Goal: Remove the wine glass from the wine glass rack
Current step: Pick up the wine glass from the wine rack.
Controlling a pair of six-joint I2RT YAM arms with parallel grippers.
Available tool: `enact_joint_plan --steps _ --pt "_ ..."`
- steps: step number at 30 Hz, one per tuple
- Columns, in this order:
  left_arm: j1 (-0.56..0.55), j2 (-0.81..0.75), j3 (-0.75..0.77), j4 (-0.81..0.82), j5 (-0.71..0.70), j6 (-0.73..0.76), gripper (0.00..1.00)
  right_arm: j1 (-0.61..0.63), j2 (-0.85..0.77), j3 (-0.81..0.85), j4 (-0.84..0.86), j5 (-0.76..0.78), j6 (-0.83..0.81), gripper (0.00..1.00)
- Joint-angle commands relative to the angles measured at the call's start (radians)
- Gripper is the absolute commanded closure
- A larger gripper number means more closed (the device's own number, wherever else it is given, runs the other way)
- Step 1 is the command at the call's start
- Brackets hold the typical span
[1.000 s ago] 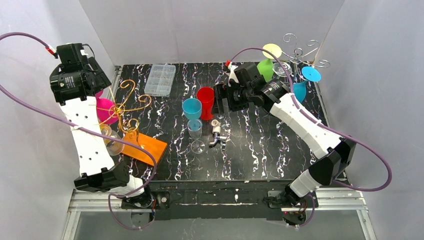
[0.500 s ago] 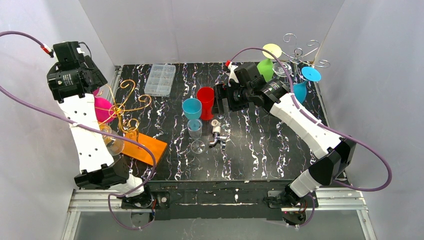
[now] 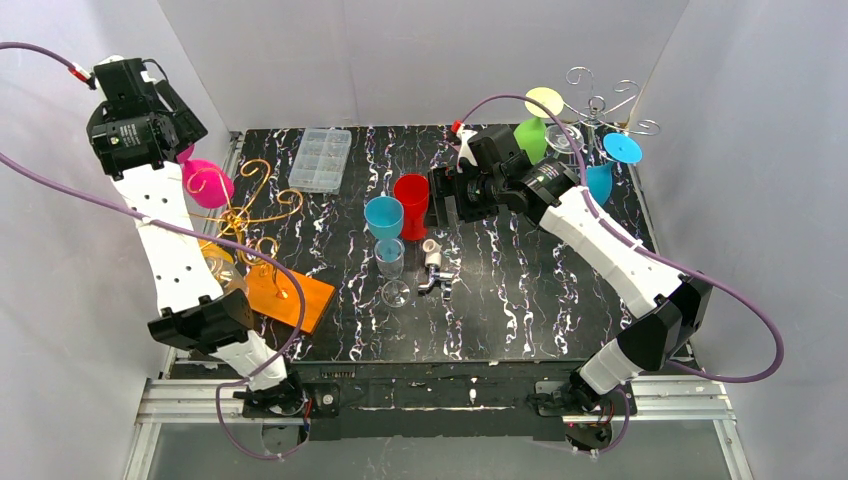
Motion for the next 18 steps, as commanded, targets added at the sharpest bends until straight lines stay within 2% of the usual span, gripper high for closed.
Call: enact_joint_plan --steps 1,8,18 --pt "0.005 0.012 0.049 0.080 0.097 -0.036 0.62 0.006 -0.015 0.015 0.016 0.025 -0.016 0.02" --pt "-0.041 0.048 0.124 0.112 0.142 -0.049 0.62 0.006 -0.035 0.020 0.022 0.049 -0.002 0.02" --pt "-0.177 0.078 0.194 0.143 0.221 -0.096 0.62 0.006 -0.060 0.073 0.015 0.096 0.025 0.01"
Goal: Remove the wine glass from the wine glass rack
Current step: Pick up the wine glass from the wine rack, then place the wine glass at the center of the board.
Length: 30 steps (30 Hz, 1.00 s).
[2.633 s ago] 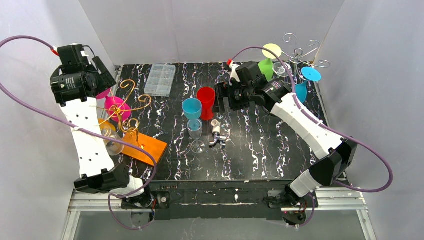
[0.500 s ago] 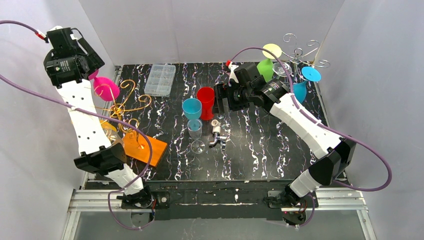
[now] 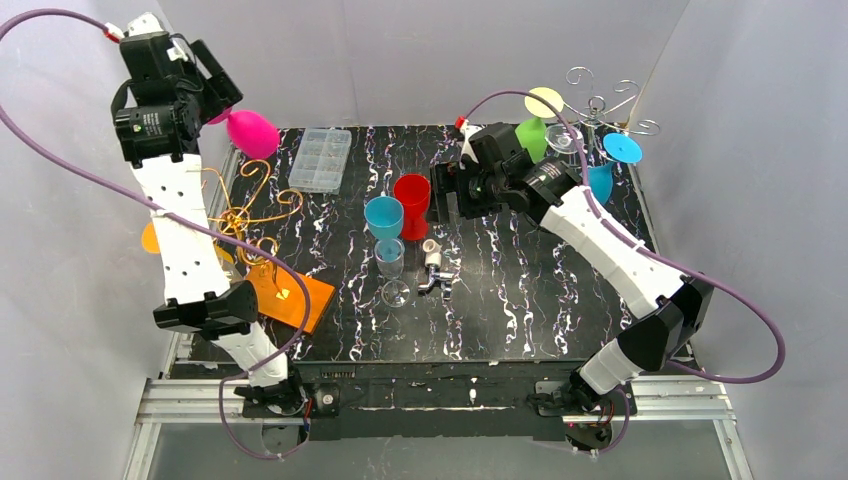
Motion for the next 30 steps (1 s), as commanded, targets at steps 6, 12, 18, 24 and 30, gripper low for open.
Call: enact_joint_plan --steps 6,12,18,24,30 --pt "-0.108 0.001 0.078 0.041 0.112 -0.081 0.62 0.006 -0.069 0.095 0.037 0.050 0.039 0.02" --pt "-0.174 -0.039 0.050 0.069 0.250 -0.176 0.62 0.005 -0.068 0.147 0.107 0.042 0.070 0.02" --pt "-0.234 -0.115 -0.054 0.122 0.357 -0.293 0.63 0.006 -0.094 0.147 0.261 0.008 0.103 0.02" --pt "-0.260 -0.188 -0.141 0.178 0.462 -0.389 0.63 -0.004 -0.145 0.066 0.450 -0.041 0.169 0.02" --pt "-0.260 -0.233 -0.194 0.212 0.580 -0.479 0.62 -0.060 -0.200 -0.049 0.665 -0.165 0.302 0.02"
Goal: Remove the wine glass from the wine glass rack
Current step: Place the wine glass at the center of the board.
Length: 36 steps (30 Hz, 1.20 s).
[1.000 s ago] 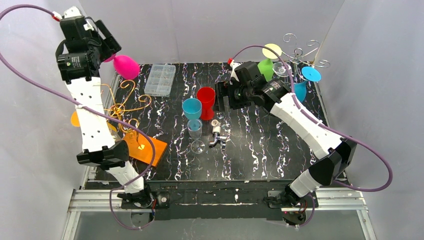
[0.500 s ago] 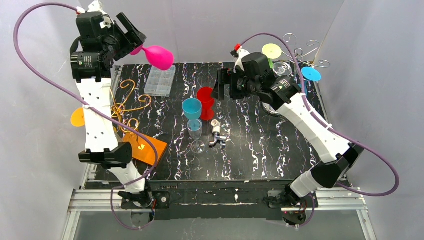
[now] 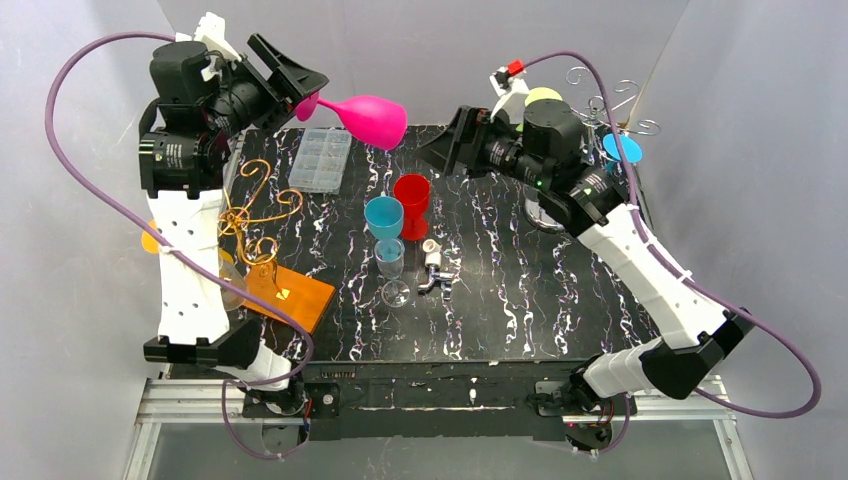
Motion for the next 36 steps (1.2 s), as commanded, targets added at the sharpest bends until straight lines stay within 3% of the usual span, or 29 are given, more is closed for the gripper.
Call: enact_joint_plan --steps 1,9,16,25,29,32,34,36 --pt "-0.004 -0.063 -0.037 0.074 0.138 -0.105 0.62 -0.047 -0.056 -0.080 0.280 -0.126 0.144 0.02" --pt "-0.005 -0.138 -0.174 0.203 0.227 -0.207 0.63 -0.072 -0.065 -0.192 0.577 -0.258 0.350 0.02" --pt "-0.005 -0.192 -0.278 0.288 0.276 -0.265 0.62 -0.079 -0.044 -0.232 0.729 -0.309 0.485 0.02" --pt "-0.013 -0.257 -0.438 0.446 0.353 -0.370 0.62 -0.082 -0.022 -0.270 0.852 -0.333 0.591 0.21" --pt "-0.032 -0.277 -0.481 0.483 0.373 -0.392 0.62 -0.082 -0.018 -0.277 0.874 -0.334 0.616 0.40" --pt "-0.047 -0.295 -0.517 0.507 0.375 -0.400 0.58 -0.082 -0.025 -0.278 0.863 -0.327 0.619 0.64" --pt "-0.060 -0.311 -0.538 0.522 0.370 -0.401 0.48 -0.082 -0.035 -0.280 0.843 -0.320 0.611 0.83" --pt "-0.072 -0.324 -0.557 0.525 0.365 -0.390 0.31 -0.082 -0.048 -0.285 0.819 -0.305 0.593 0.97"
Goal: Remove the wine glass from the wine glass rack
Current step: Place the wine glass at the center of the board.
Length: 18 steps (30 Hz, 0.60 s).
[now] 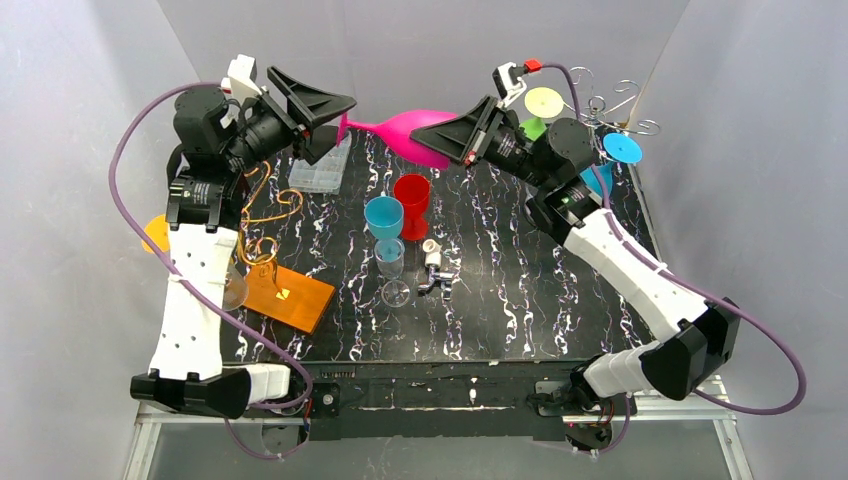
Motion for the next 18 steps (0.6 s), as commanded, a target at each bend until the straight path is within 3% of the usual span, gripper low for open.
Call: enact_joint_plan --steps 1,3,4,7,14,18 --pt "-0.033 -0.071 -0.033 0.065 0.039 0.024 0.22 -0.007 -0.044 -0.005 -0.013 0.046 -0.044 0.99" --pt "-0.037 -0.086 -0.050 0.064 0.042 0.038 0.03 -0.007 -0.062 -0.005 -0.058 0.059 -0.067 0.99" --pt "-0.039 -0.092 -0.057 0.060 0.043 0.045 0.02 -0.007 -0.072 -0.001 -0.086 0.069 -0.082 0.99" --pt "-0.043 -0.117 -0.078 0.025 0.037 0.092 0.02 -0.007 -0.099 0.044 -0.238 0.110 -0.170 0.99" --pt "-0.060 -0.172 -0.066 -0.183 -0.032 0.299 0.02 -0.007 -0.082 0.312 -0.892 0.320 -0.504 0.99" --pt "-0.111 -0.207 -0.068 -0.276 -0.105 0.404 0.02 0.007 -0.049 0.392 -1.132 0.439 -0.601 0.99"
